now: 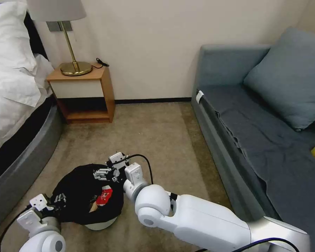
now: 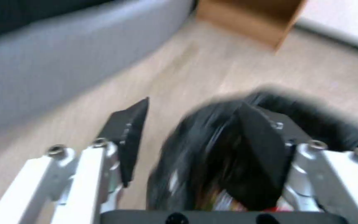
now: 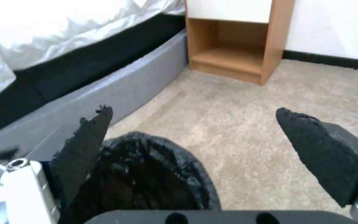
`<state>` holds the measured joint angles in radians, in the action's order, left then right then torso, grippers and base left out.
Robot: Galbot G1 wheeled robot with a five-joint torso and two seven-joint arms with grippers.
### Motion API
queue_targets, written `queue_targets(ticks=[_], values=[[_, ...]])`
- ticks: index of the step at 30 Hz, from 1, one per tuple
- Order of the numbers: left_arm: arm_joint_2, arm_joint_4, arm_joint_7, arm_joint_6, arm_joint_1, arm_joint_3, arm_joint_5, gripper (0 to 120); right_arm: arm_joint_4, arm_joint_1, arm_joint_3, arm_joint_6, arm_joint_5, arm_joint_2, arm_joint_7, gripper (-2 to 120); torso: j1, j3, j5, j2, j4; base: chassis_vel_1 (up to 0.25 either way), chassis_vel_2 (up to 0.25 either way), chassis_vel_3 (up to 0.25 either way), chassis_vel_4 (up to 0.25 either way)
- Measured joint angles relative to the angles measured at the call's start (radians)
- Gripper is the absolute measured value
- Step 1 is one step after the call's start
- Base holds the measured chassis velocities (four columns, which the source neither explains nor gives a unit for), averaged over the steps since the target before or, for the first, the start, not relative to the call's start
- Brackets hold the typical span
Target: Pick up the trash bin, then pick up the garbage on the floor and place it into the trash bin.
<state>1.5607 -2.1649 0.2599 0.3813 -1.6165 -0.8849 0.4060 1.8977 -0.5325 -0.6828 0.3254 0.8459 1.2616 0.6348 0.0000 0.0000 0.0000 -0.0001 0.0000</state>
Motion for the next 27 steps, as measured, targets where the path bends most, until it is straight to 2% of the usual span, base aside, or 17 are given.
queue_targets(ticks=[1,2,4,5,8,11,12,15,16,19,20,21,25,27], values=[[0.000,-0.006,-0.039,-0.025,-0.006,-0.005,-0.021,73,0.006,-0.003,0.010,-0.003,0.000,-0.004,-0.005,100,0.000,0.000,0.0001,0.000,0.0000,0.000,0.000,0.000,0.000],[0.000,-0.006,-0.039,-0.025,-0.006,-0.005,-0.021,73,0.006,-0.003,0.010,-0.003,0.000,-0.004,-0.005,100,0.000,0.000,0.0001,0.000,0.0000,0.000,0.000,0.000,0.000],[-0.002,-0.018,-0.150,-0.088,-0.025,-0.019,-0.067,81,0.025,-0.010,0.035,-0.016,0.000,-0.015,-0.017,100,0.000,0.000,0.0001,0.000,0.0000,0.000,0.000,0.000,0.000],[-0.005,-0.024,-0.224,-0.134,-0.038,-0.030,-0.094,88,0.038,-0.017,0.053,-0.030,-0.007,-0.026,-0.028,100,0.000,0.000,0.0001,0.000,0.0000,0.000,0.000,0.000,0.000],[-0.008,-0.030,-0.285,-0.177,-0.050,-0.041,-0.113,94,0.055,-0.029,0.084,-0.058,-0.027,-0.043,-0.044,100,0.000,0.000,0.0001,0.000,0.0002,0.000,0.000,0.000,0.000],[-0.021,-0.053,-0.383,-0.259,-0.076,-0.060,-0.130,100,0.096,-0.089,0.213,-0.132,-0.144,-0.128,-0.101,100,0.000,0.000,0.0003,0.000,0.0000,0.000,0.000,0.000,0.000],[-0.021,-0.053,-0.383,-0.259,-0.076,-0.060,-0.130,100,0.096,-0.089,0.213,-0.132,-0.144,-0.128,-0.101,100,0.000,0.000,0.0003,0.000,0.0000,0.000,0.000,0.000,0.000],[-0.038,-0.071,-0.402,-0.287,-0.092,-0.058,-0.127,100,0.154,-0.197,0.376,-0.167,-0.290,-0.224,-0.142,100,0.000,0.000,0.0005,0.000,-0.0002,0.000,0.000,0.000,0.000],[-0.038,-0.071,-0.402,-0.287,-0.092,-0.058,-0.127,100,0.154,-0.197,0.376,-0.167,-0.290,-0.224,-0.142,100,0.000,0.000,0.0005,0.000,-0.0002,0.000,0.000,0.000,0.000],[-0.053,-0.081,-0.413,-0.317,-0.104,-0.037,-0.128,100,0.226,-0.345,0.530,-0.219,-0.407,-0.284,-0.153,100,0.000,0.000,0.0005,0.000,-0.0002,0.000,0.000,0.000,0.000],[-0.058,-0.083,-0.413,-0.325,-0.104,-0.025,-0.133,100,0.253,-0.392,0.592,-0.225,-0.437,-0.290,-0.153,100,0.000,0.000,0.0005,0.000,-0.0002,0.000,0.000,0.000,0.000],[-0.058,-0.083,-0.413,-0.325,-0.104,-0.025,-0.133,100,0.253,-0.392,0.592,-0.225,-0.437,-0.290,-0.153,100,0.000,0.000,0.0005,0.000,-0.0002,0.000,0.000,0.000,0.000],[-0.067,-0.091,-0.413,-0.361,-0.107,0.025,-0.171,100,0.335,-0.546,0.795,-0.227,-0.572,-0.270,-0.145,100,0.000,0.000,0.0001,0.000,0.0000,0.000,0.000,0.000,0.000],[-0.067,-0.095,-0.404,-0.365,-0.112,0.041,-0.180,100,0.356,-0.598,0.840,-0.226,-0.611,-0.259,-0.145,100,0.000,0.000,0.0003,0.000,0.0000,0.000,0.000,0.000,0.000]])
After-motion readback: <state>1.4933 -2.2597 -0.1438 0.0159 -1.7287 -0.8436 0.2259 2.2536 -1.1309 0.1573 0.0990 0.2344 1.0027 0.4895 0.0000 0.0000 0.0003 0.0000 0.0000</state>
